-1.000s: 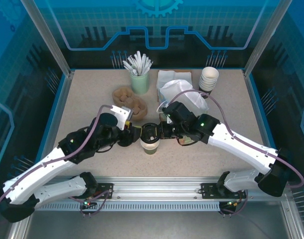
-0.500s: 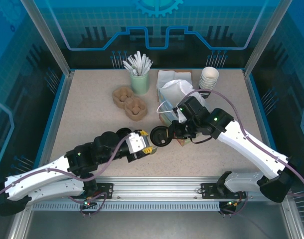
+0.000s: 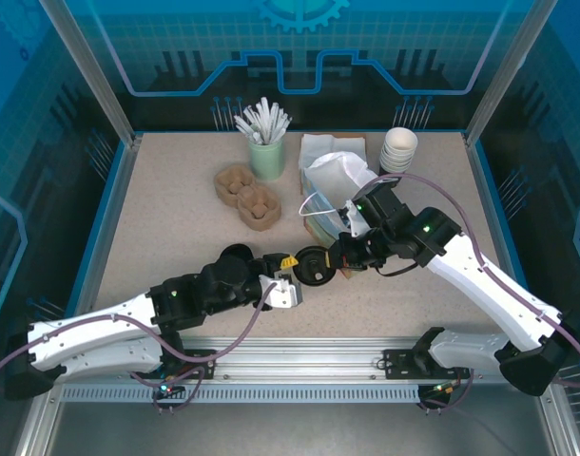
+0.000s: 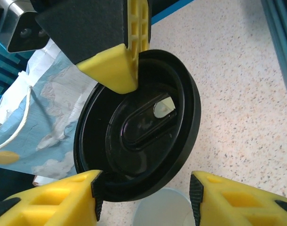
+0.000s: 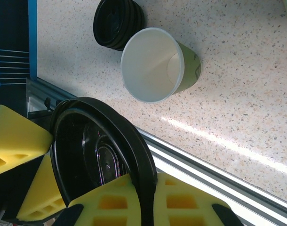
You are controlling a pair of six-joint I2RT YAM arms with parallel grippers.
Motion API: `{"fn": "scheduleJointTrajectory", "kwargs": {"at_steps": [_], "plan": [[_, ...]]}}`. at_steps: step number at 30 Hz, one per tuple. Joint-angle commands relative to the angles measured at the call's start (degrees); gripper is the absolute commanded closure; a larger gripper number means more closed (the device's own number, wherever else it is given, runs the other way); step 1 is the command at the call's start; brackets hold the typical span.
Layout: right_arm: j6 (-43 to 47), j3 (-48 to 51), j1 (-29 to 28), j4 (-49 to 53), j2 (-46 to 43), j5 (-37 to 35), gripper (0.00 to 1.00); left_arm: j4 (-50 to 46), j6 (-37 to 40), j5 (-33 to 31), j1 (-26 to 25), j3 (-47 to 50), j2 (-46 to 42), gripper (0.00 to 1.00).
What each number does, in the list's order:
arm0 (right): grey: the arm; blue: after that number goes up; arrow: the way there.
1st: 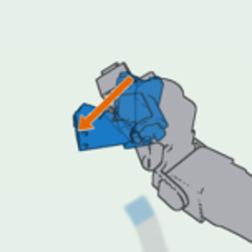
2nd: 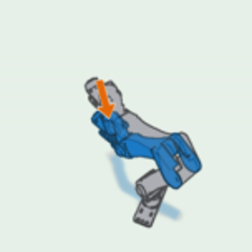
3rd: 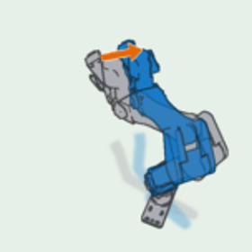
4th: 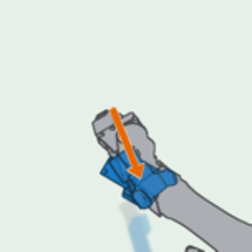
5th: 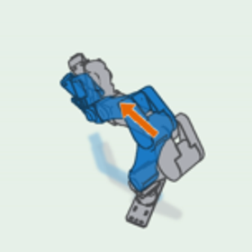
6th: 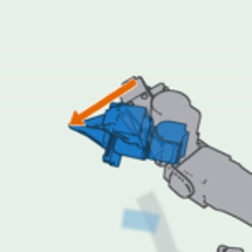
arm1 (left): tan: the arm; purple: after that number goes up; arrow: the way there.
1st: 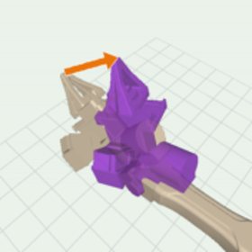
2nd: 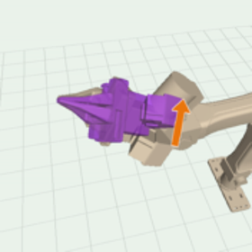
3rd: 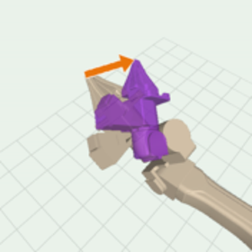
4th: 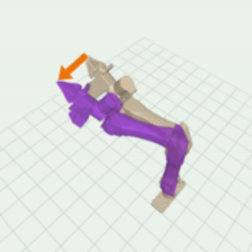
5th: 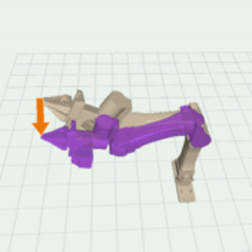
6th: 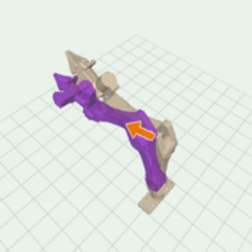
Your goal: Pack the takeout coffee
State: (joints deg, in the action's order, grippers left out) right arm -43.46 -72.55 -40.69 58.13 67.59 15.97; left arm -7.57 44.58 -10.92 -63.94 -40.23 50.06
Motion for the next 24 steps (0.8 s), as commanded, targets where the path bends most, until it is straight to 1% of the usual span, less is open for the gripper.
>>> {"fn": "scheduleJointTrajectory", "kwargs": {"at_steps": [1, 7, 11, 13, 21, 24], "plan": [[0.84, 1.05, 0.90, 0.89, -1.15, 2.83, 1.00, 1.61, 4.06, -2.18, -0.48, -1.11, 0.15, 0.49], [0.76, 1.71, 0.87, 0.14, -0.88, 3.74, 1.00, 2.77, 4.25, -2.33, -0.87, -1.85, 0.12, 0.56], [0.76, 1.97, 0.87, 0.06, -0.71, 4.14, 1.00, 3.15, 5.17, -2.92, -1.57, -2.04, 0.96, 0.57], [0.88, 1.98, 1.00, 0.28, -0.45, 4.37, 1.00, 3.41, 5.61, -3.29, -1.95, -2.15, 1.33, 0.59], [0.75, 1.58, 1.01, 0.82, 0.63, 5.74, 1.00, 4.57, 9.68, -5.62, -2.79, -1.85, 2.31, 0.68], [1.01, 1.19, 1.00, 1.20, 1.55, 6.51, 0.95, 4.72, 10.54, -5.82, -2.92, -2.03, 2.78, 0.72]]}}
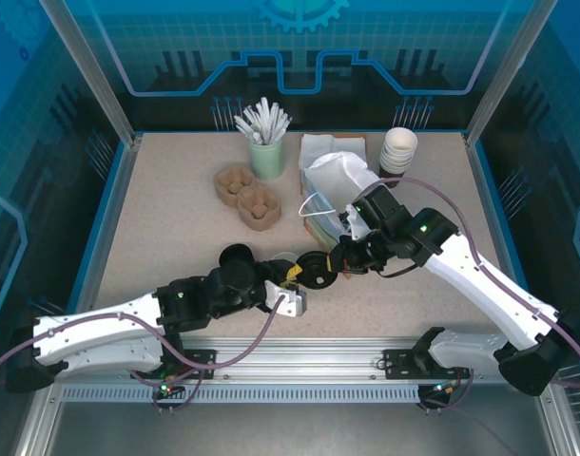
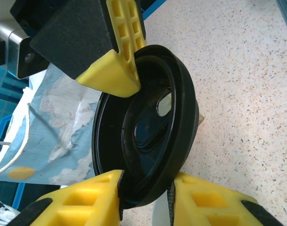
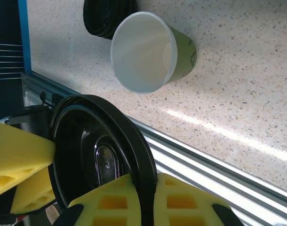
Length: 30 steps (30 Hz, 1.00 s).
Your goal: Pack the takeout coffee
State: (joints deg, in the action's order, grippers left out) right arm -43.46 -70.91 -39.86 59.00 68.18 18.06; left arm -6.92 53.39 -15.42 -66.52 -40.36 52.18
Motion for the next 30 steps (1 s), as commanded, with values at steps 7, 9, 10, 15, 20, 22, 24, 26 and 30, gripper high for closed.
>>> {"fn": "scheduleJointTrajectory", "kwargs": {"at_steps": [7, 9, 10, 15, 20, 22, 24, 26, 30], "plan": [[0.31, -0.36, 0.82, -0.83, -0.14, 3.91, 0.88, 3.81, -0.78, -1.19, -0.33, -1.99, 0.06, 0.82], [0.20, -0.27, 1.26, -1.02, -0.65, 3.87, 0.84, 3.82, -1.34, -1.14, -0.26, -1.50, -0.47, 0.84], [0.12, -0.23, 1.44, -1.29, -1.04, 3.98, 0.81, 3.76, -1.72, -1.11, -0.20, -1.34, -0.76, 0.86], [-0.47, 0.24, 2.48, -2.75, -2.85, 3.99, 0.67, 2.95, -3.93, -1.45, -0.27, -0.99, -2.05, 0.91], [-0.75, 0.78, 3.09, -5.50, -5.58, 3.62, 0.62, 2.02, -6.53, -1.55, 0.07, -0.57, -3.13, 0.91], [-0.44, 0.69, 3.37, -5.82, -6.66, 2.32, 0.61, 1.33, -7.82, -1.74, 0.19, -0.55, -3.51, 0.92], [0.14, 0.70, 4.00, -6.20, -7.81, 1.46, 0.60, 1.02, -9.28, -2.10, 0.24, -0.40, -4.12, 0.92], [0.78, 0.86, 4.47, -6.74, -8.73, 1.02, 0.59, 0.70, -11.13, -1.90, 0.42, -0.21, -4.80, 0.93], [4.15, 1.04, 5.35, -7.95, -10.87, 0.39, 0.58, -0.94, -16.14, -1.86, 1.54, -0.49, -6.10, 0.93]]}}
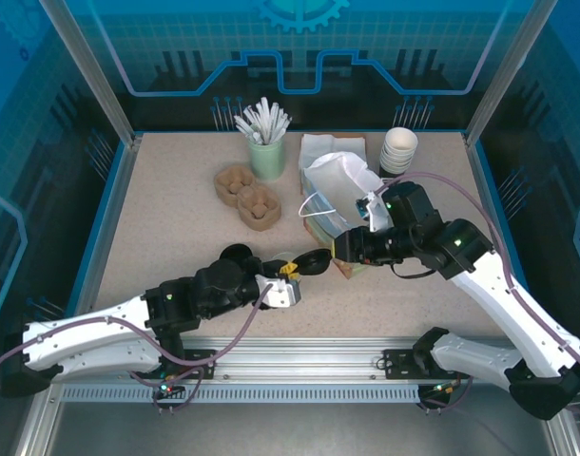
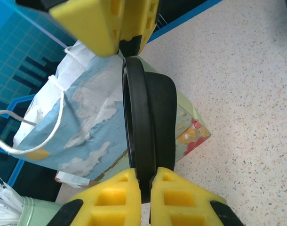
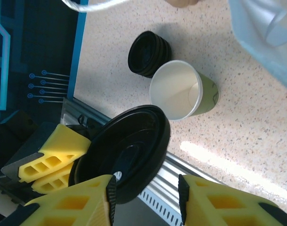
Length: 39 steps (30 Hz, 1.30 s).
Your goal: Pack the takeout coffee
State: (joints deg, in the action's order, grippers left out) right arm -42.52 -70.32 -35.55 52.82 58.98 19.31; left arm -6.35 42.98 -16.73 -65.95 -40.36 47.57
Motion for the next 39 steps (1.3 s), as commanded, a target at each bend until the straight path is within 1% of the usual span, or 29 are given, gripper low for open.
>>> {"fn": "scheduleJointTrajectory", "kwargs": {"at_steps": [1, 4, 6, 11, 15, 18, 21, 23, 27, 30, 32, 36, 39], "plan": [[3.79, 0.69, 1.22, -2.24, -2.25, -0.91, 0.58, -2.34, -7.10, -0.55, 1.29, -0.84, -1.73, 0.93], [5.70, 2.12, 1.58, -4.69, -4.52, -1.12, 0.57, -4.22, -11.39, -0.75, 2.17, -1.13, -2.59, 0.92], [6.60, 3.35, 1.54, -6.51, -5.93, -1.01, 0.56, -5.08, -14.22, 0.22, 3.39, -1.02, -3.47, 0.92], [7.95, 6.91, 1.54, -11.53, -8.49, 2.52, 0.56, -7.97, -22.09, 1.93, 5.38, -1.41, -4.41, 0.92], [7.14, 10.98, 1.28, -16.61, -9.97, 6.43, 0.57, -10.64, -28.70, 5.31, 7.16, -1.64, -5.61, 0.92], [5.36, 14.31, 0.48, -20.23, -10.79, 7.13, 0.57, -12.62, -33.48, 8.52, 9.57, -1.57, -6.56, 0.92], [3.41, 17.16, -1.72, -24.11, -11.08, 7.25, 0.58, -14.31, -37.89, 12.17, 12.30, -1.80, -6.79, 0.92], [2.94, 18.26, -4.00, -25.59, -10.99, 5.99, 0.58, -15.38, -40.64, 14.21, 13.99, -2.04, -6.57, 0.92], [2.47, 19.38, -9.60, -27.50, -10.65, 1.26, 0.58, -18.03, -47.24, 18.52, 17.98, -3.72, -5.94, 0.94], [1.23, 21.67, -13.54, -30.27, -10.01, -2.34, 0.58, -18.71, -51.55, 23.39, 21.20, -4.25, -5.91, 0.91], [-0.11, 23.25, -15.55, -32.53, -9.28, -4.63, 0.58, -19.28, -53.58, 25.60, 22.96, -4.38, -5.72, 0.91], [-2.99, 26.94, -18.18, -38.03, -7.63, -7.82, 0.58, -19.71, -57.28, 30.37, 26.67, -3.92, -4.96, 0.91], [-4.91, 29.02, -18.64, -40.70, -6.22, -9.43, 0.58, -19.34, -59.49, 33.95, 29.23, -3.15, -4.10, 0.91]]}}
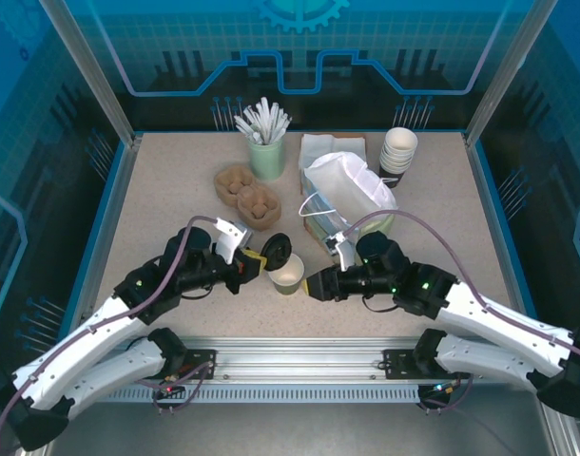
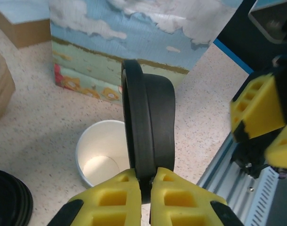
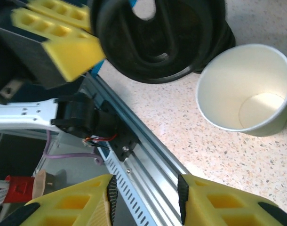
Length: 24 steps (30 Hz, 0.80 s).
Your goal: Pack the takeout coffee
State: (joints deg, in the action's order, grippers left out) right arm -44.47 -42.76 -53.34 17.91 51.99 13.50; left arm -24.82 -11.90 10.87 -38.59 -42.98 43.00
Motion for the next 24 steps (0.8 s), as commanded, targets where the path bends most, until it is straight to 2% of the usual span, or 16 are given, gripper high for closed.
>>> {"fn": "scheduleJointTrajectory", "kwargs": {"at_steps": [1, 5, 13, 24], "plan": [[-3.42, 1.82, -0.97, -6.04, 1.23, -4.18, 0.58, -0.77, -5.34, 7.27, 2.64, -0.36, 0.74, 0.91], [-4.49, 1.94, -0.97, -4.90, 3.65, -7.54, 0.57, -0.07, -8.31, 10.72, 5.81, 0.82, 1.87, 0.91], [-5.53, 1.89, -0.95, -5.34, 7.36, -9.38, 0.54, 2.44, -14.60, 18.33, 13.12, 4.01, 4.83, 0.91], [-6.31, 2.94, 0.33, -7.56, 8.86, -10.93, 0.48, 8.70, -19.96, 25.39, 16.26, 8.08, 7.05, 0.91]]}}
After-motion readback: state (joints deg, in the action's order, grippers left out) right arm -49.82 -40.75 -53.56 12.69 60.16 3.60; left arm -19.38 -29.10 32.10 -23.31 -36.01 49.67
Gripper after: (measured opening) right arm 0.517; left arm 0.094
